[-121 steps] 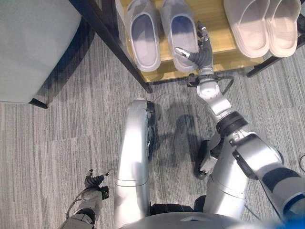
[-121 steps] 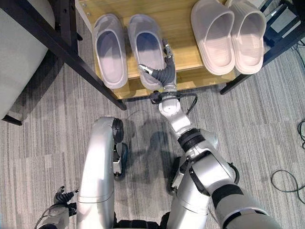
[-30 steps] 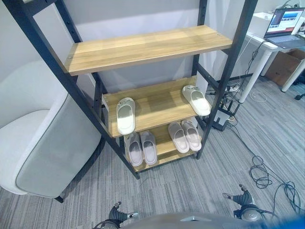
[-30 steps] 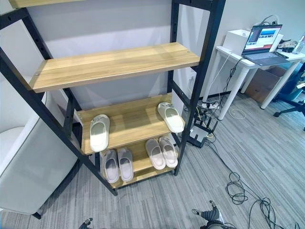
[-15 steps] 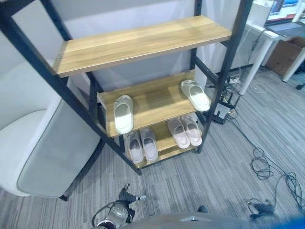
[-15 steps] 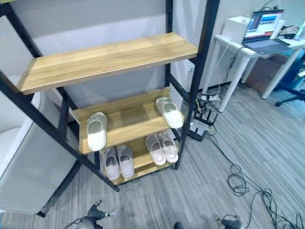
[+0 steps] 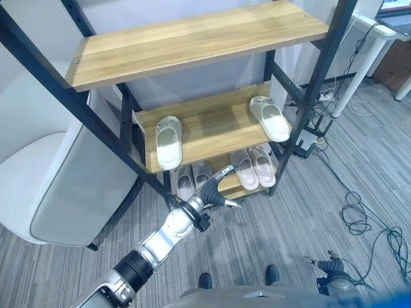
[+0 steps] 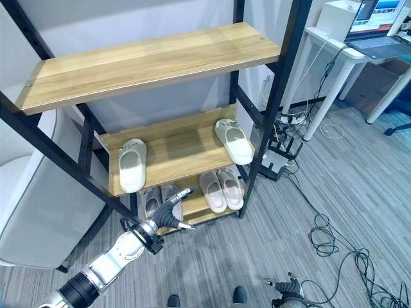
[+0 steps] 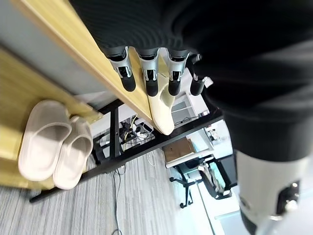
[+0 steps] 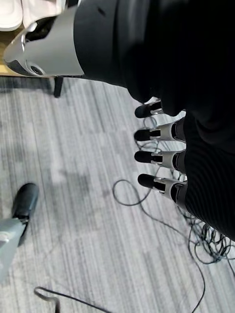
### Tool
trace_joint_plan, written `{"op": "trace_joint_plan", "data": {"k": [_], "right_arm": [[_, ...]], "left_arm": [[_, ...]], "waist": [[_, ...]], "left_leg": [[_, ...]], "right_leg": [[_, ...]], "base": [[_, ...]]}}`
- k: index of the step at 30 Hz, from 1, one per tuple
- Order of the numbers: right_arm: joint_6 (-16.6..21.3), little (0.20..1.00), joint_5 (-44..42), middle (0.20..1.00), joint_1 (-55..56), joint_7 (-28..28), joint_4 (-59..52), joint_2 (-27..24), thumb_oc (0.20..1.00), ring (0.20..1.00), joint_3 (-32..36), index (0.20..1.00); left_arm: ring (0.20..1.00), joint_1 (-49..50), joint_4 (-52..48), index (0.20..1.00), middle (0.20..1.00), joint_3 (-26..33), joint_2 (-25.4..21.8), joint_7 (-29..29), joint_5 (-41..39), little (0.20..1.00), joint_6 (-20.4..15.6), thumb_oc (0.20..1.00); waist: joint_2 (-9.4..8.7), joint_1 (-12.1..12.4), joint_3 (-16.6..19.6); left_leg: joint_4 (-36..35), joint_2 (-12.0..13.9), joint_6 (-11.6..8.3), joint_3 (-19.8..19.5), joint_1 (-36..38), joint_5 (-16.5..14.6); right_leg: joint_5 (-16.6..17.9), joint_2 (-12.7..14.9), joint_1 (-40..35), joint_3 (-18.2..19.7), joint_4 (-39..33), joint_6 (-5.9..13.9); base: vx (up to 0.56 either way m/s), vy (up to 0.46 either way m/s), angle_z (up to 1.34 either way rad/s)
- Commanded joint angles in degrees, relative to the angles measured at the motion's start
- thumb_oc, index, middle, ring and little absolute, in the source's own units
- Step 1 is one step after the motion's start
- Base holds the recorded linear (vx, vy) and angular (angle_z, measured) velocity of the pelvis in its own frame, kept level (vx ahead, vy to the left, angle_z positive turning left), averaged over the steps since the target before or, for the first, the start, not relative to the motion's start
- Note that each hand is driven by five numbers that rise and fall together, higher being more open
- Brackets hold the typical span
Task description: Arrange the slippers neatly on the shoe rack.
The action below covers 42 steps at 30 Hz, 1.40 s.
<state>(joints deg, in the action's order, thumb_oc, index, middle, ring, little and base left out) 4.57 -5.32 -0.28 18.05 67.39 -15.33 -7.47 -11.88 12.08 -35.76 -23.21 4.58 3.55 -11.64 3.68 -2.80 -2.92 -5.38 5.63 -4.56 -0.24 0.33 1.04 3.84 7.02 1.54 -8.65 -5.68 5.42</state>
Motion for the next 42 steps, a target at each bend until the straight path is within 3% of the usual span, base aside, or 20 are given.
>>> {"op": "trace_joint_plan", "data": {"k": [1, 8, 18, 34, 42], "right_arm": [[-0.22, 1.0, 1.96, 1.0, -1.64, 1.23, 2.91, 0.76, 1.0, 1.0, -0.82, 1.0], [-0.8, 1.0, 1.39, 1.0, -2.6, 3.55, 4.81, 2.27, 1.0, 1.0, -0.98, 1.0], [-0.83, 1.0, 0.7, 1.0, -4.24, 5.56, 5.79, 2.98, 1.0, 1.0, -1.67, 1.0], [-0.31, 1.0, 2.06, 1.0, -7.85, 7.15, 5.2, 1.81, 1.0, 1.0, -3.98, 1.0], [-0.33, 1.0, 2.56, 1.0, -9.71, 7.62, 4.57, 1.93, 1.0, 1.0, -4.7, 1.0]], "left_arm": [[1.0, -4.45, 3.72, 1.0, 1.0, 2.37, 0.81, 5.67, 3.97, 1.0, -2.06, 1.0], [1.0, -11.66, 10.21, 1.0, 1.0, 6.07, 1.59, 16.39, 9.4, 1.0, 0.73, 1.0], [1.0, -23.0, 20.96, 1.0, 1.0, 9.99, -3.77, 26.67, 14.73, 1.0, 5.81, 1.0], [1.0, -37.89, 30.42, 1.0, 1.0, 10.0, -16.54, 33.0, 16.43, 1.0, 9.85, 1.0], [1.0, -39.5, 30.6, 1.0, 1.0, 9.84, -19.14, 33.96, 19.43, 1.0, 11.81, 1.0]], "waist": [[-1.85, -0.3, 1.07], [-1.25, -0.93, 1.35], [-1.21, -1.62, 1.23], [-2.59, -1.5, -2.28], [-3.2, -1.09, -3.48]], "left_leg": [[0.38, 0.32, -0.97, 3.12, -3.41, -1.17], [0.38, 0.03, -1.09, 3.76, -5.77, -0.81], [0.38, -0.39, -1.1, 3.79, -9.39, -0.19], [0.38, -0.94, -0.81, 3.07, -15.98, 1.21], [0.38, -1.07, -0.73, 2.79, -17.35, 1.36]], "right_leg": [[-3.66, 3.17, -1.73, -1.98, 0.68, 4.9], [-2.91, 3.48, 1.5, -0.97, 0.68, 5.34], [-1.73, 3.93, 5.69, -0.37, 0.68, 5.58], [0.93, 4.6, 12.18, -0.52, 0.68, 6.21], [1.13, 4.64, 13.32, -0.77, 0.68, 6.36]], "base": [[0.04, -0.013, 0.0], [0.03, -0.001, -0.1], [0.01, 0.011, -0.05], [-0.01, 0.012, 0.0], [0.0, 0.0, 0.0]]}}
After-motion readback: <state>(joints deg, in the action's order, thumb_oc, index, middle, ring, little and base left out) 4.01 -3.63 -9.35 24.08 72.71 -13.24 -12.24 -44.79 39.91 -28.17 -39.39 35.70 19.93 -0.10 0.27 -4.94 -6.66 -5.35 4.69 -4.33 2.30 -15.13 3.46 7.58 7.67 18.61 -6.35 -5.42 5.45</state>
